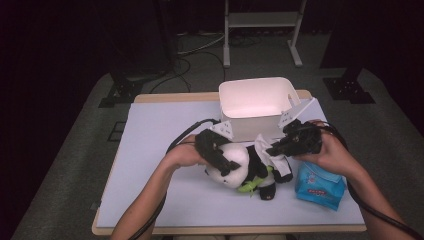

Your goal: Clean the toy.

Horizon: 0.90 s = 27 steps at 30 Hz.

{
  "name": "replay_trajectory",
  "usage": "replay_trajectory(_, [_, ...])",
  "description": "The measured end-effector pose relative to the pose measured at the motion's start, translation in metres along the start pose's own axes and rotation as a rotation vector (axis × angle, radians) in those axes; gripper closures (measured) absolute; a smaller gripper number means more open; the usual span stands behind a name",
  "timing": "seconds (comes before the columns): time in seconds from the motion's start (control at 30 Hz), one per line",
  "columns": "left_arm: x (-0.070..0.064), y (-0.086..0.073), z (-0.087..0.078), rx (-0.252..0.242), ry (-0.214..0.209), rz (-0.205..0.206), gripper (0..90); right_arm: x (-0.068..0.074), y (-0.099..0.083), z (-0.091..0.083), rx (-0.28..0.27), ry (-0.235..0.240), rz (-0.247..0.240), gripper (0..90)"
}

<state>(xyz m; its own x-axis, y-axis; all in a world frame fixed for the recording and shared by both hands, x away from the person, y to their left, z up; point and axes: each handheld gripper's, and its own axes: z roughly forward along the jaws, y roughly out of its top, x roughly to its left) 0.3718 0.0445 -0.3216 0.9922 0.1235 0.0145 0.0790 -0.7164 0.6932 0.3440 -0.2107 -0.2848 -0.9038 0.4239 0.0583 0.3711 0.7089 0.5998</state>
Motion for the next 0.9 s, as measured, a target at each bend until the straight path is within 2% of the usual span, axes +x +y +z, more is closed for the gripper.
replay_trajectory(0.07, [0.009,0.003,0.001,-0.003,0.013,0.023,28.0,-0.006,0.004,-0.001,0.001,-0.009,0.006,83.0])
replay_trajectory(0.1, [0.013,0.003,0.002,-0.006,0.011,0.021,27.9,-0.01,0.005,0.001,0.007,-0.019,0.009,83.0])
replay_trajectory(0.2, [0.02,-0.006,0.012,-0.019,-0.008,0.015,27.4,-0.018,0.002,0.011,0.035,-0.01,0.028,83.0])
replay_trajectory(0.23, [0.02,-0.006,0.012,-0.019,-0.008,0.015,26.4,-0.02,0.0,0.015,0.042,0.004,0.04,82.4])
replay_trajectory(0.27, [0.02,-0.015,0.02,-0.033,-0.012,0.017,24.0,-0.022,-0.002,0.02,0.054,0.025,0.048,82.3])
replay_trajectory(0.37, [0.02,-0.021,0.02,-0.047,-0.014,0.004,23.0,-0.023,-0.002,0.024,0.04,0.05,0.044,82.3])
replay_trajectory(0.5, [0.016,-0.025,0.017,-0.027,-0.005,0.0,22.3,-0.025,0.009,0.021,0.031,0.05,0.035,82.1])
replay_trajectory(0.6, [0.013,-0.029,0.016,-0.019,0.0,-0.008,21.9,-0.027,0.02,0.022,0.056,0.012,0.034,81.0])
replay_trajectory(0.7, [0.011,-0.035,0.017,-0.015,0.003,-0.015,20.4,-0.032,0.023,0.031,0.081,0.047,0.057,81.3])
replay_trajectory(0.77, [0.011,-0.041,0.016,-0.021,-0.004,-0.021,19.3,-0.03,0.023,0.035,0.087,0.069,0.052,81.9])
replay_trajectory(0.9, [0.01,-0.043,0.014,-0.031,-0.011,-0.036,13.9,-0.023,0.02,0.04,0.082,0.071,0.046,82.6])
